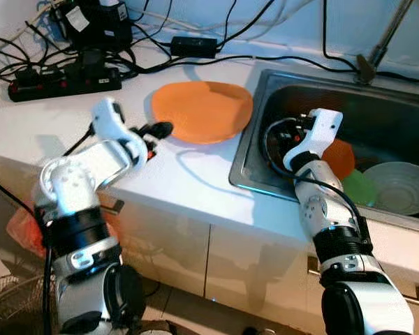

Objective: Kitchen organization

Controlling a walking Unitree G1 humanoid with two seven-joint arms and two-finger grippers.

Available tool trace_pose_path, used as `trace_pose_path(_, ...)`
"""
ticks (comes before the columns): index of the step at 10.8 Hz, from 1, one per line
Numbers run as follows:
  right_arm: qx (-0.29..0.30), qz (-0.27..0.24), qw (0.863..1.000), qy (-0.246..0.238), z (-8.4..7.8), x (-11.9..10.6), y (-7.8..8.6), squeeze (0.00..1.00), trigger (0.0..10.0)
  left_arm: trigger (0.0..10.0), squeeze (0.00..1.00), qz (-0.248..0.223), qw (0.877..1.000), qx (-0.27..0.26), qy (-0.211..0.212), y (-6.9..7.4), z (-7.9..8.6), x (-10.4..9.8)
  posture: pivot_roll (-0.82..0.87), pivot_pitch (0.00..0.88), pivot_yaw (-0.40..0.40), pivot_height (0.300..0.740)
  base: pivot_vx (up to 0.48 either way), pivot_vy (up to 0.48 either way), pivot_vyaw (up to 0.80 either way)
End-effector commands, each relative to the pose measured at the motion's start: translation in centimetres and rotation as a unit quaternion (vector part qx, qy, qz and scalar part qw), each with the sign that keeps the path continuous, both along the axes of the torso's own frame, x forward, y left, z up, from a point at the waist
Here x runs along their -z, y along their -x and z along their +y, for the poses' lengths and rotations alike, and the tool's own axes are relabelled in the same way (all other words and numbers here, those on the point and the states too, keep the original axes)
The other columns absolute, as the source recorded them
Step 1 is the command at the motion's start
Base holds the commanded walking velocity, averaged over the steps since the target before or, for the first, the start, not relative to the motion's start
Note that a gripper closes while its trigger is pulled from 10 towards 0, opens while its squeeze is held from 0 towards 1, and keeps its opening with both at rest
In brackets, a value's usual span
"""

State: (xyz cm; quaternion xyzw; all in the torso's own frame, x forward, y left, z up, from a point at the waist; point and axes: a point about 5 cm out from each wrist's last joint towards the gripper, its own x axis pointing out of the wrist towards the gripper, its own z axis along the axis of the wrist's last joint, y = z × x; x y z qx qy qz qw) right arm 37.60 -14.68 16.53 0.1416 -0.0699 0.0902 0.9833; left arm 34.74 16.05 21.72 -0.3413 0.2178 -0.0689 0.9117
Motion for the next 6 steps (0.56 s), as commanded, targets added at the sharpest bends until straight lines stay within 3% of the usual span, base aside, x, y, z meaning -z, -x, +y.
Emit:
trace_pose_path(1,0.001,0.002,1.000,0.005,-0.1,0.0,0.1,0.00,10.0,10.0,0.00,0.000,1.000,0.005,-0.003,-0.3,-0.5,-0.2,0.11,0.095,0.033,0.740,0.000,0.000,0.00)
trace_pose_path(6,0.008,0.002,1.000,0.006,-0.4,0.0,0.6,0.00,10.0,10.0,0.00,0.018,1.000,0.013,0.004,-1.4,-2.4,0.1,0.09,0.135,0.039,0.740,0.000,0.000,0.00)
